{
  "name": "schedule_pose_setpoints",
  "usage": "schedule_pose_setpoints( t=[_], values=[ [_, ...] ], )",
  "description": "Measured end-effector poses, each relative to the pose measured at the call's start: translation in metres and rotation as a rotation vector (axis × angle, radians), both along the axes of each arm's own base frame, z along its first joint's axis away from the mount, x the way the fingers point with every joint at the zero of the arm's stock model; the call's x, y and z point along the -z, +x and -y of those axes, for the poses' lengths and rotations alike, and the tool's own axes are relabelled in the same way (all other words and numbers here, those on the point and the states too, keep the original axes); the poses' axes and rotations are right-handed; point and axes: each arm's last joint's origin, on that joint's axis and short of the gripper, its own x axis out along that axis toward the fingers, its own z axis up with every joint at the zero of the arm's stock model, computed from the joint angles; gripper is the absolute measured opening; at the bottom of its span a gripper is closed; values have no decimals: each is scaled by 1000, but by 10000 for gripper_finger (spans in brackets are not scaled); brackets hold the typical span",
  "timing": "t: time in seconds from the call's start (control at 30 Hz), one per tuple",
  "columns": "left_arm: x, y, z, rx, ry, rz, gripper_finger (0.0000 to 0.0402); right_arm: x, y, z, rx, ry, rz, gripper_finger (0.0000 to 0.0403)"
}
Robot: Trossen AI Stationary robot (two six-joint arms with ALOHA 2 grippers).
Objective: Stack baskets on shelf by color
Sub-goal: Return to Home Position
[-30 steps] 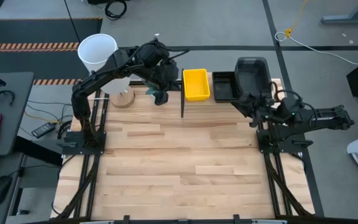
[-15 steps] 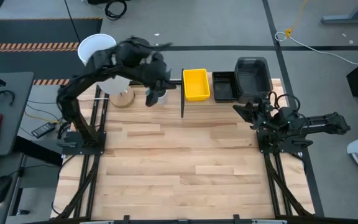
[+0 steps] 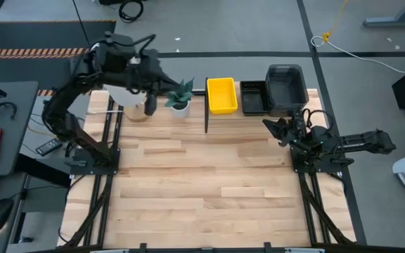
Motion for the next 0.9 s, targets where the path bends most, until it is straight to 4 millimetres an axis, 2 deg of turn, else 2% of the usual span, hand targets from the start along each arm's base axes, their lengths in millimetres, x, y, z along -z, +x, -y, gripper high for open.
schedule_pose_setpoints(
  t=[0.17, 0.3, 0.47, 0.6, 0.9],
  values=[
    [-13, -27, 9, -16, -28, 61, 9, 1, 1, 0, 27, -129, -77, 20],
    [-21, -50, 16, -26, -48, 92, 9, 7, 3, -2, -24, -186, -151, 21],
    [-24, -74, 24, -26, -50, 87, 9, 10, 4, -4, -118, -150, -156, 19],
    [-27, -81, 26, -24, -38, 110, 10, 10, 4, -4, -119, -149, -155, 20],
    [-30, -80, 26, -28, -45, 142, 26, 10, 4, -4, -119, -150, -154, 21]
  ],
)
